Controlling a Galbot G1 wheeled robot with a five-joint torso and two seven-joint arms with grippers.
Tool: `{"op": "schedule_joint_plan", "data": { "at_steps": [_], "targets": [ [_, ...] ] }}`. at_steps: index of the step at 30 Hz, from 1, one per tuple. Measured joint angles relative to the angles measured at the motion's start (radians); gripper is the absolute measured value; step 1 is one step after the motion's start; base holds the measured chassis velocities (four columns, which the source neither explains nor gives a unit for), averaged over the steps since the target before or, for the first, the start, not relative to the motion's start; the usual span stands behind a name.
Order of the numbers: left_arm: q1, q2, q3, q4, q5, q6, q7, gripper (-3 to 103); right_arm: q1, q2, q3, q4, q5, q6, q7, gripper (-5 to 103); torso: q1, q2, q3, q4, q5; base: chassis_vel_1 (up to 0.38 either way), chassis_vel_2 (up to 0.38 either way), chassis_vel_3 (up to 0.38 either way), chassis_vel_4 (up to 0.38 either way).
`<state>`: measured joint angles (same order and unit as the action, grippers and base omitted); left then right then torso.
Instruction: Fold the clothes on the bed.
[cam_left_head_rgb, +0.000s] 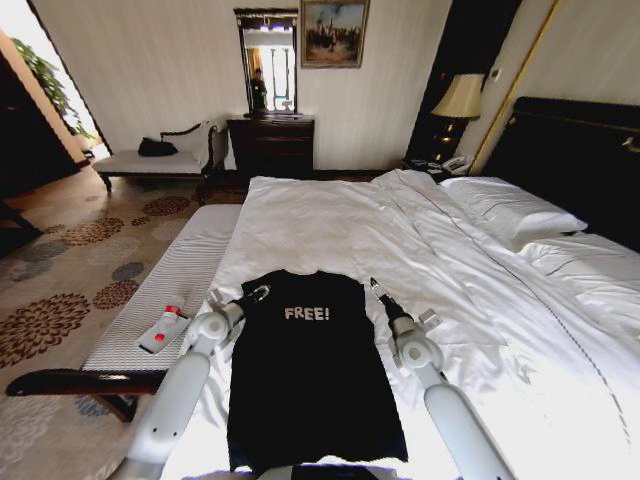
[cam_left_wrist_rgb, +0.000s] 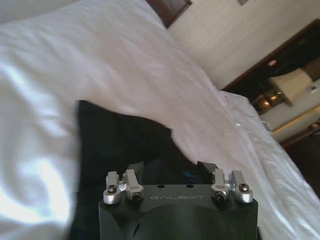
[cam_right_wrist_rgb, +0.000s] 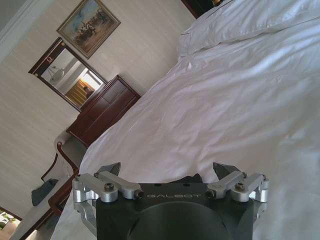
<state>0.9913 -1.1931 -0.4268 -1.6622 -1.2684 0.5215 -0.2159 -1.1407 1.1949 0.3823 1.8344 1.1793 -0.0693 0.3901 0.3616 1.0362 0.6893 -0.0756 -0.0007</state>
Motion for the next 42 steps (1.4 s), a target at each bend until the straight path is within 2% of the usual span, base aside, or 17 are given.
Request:
{"op": "schedule_joint_plan", "data": {
  "at_steps": [3, 4, 5, 6, 7, 8, 11, 24, 29, 35, 42],
  "targets": [
    [0.044, 0.015, -0.040, 0.004, 0.003, 0.007, 0.001, 80, -0.005, -0.002, 0.003, 0.003, 0.000, 0.000, -0.001, 100, 0.000, 0.000, 0.000, 0.0005, -0.0001, 0.000, 0.000, 0.000, 0.000],
    [0.044, 0.015, -0.040, 0.004, 0.003, 0.007, 0.001, 80, -0.005, -0.002, 0.003, 0.003, 0.000, 0.000, -0.001, 100, 0.000, 0.000, 0.000, 0.0005, -0.0001, 0.000, 0.000, 0.000, 0.000],
    [0.052, 0.017, -0.051, 0.002, 0.001, 0.008, 0.001, 85, -0.006, -0.002, 0.003, 0.003, 0.000, 0.000, -0.001, 100, 0.000, 0.000, 0.000, 0.0004, -0.0001, 0.000, 0.000, 0.000, 0.000],
    [0.058, 0.017, -0.059, -0.003, -0.001, 0.008, 0.002, 85, -0.007, -0.002, 0.003, 0.003, 0.000, 0.000, -0.001, 100, 0.000, 0.000, 0.000, 0.0003, -0.0001, 0.000, 0.000, 0.000, 0.000],
    [0.064, 0.017, -0.067, -0.009, -0.006, 0.009, 0.003, 90, -0.008, 0.000, 0.003, 0.003, -0.001, 0.000, -0.001, 100, 0.000, 0.000, 0.000, 0.0000, 0.0001, 0.000, 0.000, 0.000, 0.000],
    [0.064, 0.017, -0.067, -0.009, -0.006, 0.009, 0.003, 90, -0.008, 0.000, 0.003, 0.003, -0.001, 0.000, -0.001, 100, 0.000, 0.000, 0.000, 0.0000, 0.0001, 0.000, 0.000, 0.000, 0.000],
    [0.072, 0.012, -0.066, -0.014, -0.003, 0.010, 0.003, 100, -0.010, 0.005, -0.001, 0.003, -0.006, 0.000, -0.002, 100, 0.000, 0.000, 0.000, -0.0001, 0.0001, 0.000, 0.000, 0.000, 0.000],
    [0.084, -0.014, -0.039, -0.041, 0.019, 0.000, 0.003, 100, -0.021, -0.006, 0.000, 0.012, -0.005, -0.001, -0.002, 100, 0.000, 0.000, 0.000, 0.0000, 0.0002, 0.000, 0.000, 0.000, 0.000],
    [0.083, -0.013, -0.016, -0.067, 0.016, -0.002, 0.003, 100, -0.027, -0.005, 0.000, 0.014, -0.005, -0.001, -0.002, 100, 0.000, 0.000, 0.000, 0.0000, 0.0002, 0.000, 0.000, 0.000, 0.000],
    [0.090, -0.006, 0.040, -0.091, 0.053, -0.001, 0.004, 100, -0.032, -0.009, 0.006, 0.018, -0.004, -0.001, -0.001, 100, 0.000, 0.000, 0.000, 0.0001, 0.0001, 0.000, 0.000, 0.000, 0.000],
    [0.093, 0.011, 0.036, -0.105, 0.066, 0.002, 0.003, 100, -0.039, -0.015, 0.011, 0.020, -0.002, 0.000, 0.000, 100, 0.000, 0.000, 0.000, 0.0000, 0.0001, 0.000, 0.000, 0.000, 0.000]
  ]
}}
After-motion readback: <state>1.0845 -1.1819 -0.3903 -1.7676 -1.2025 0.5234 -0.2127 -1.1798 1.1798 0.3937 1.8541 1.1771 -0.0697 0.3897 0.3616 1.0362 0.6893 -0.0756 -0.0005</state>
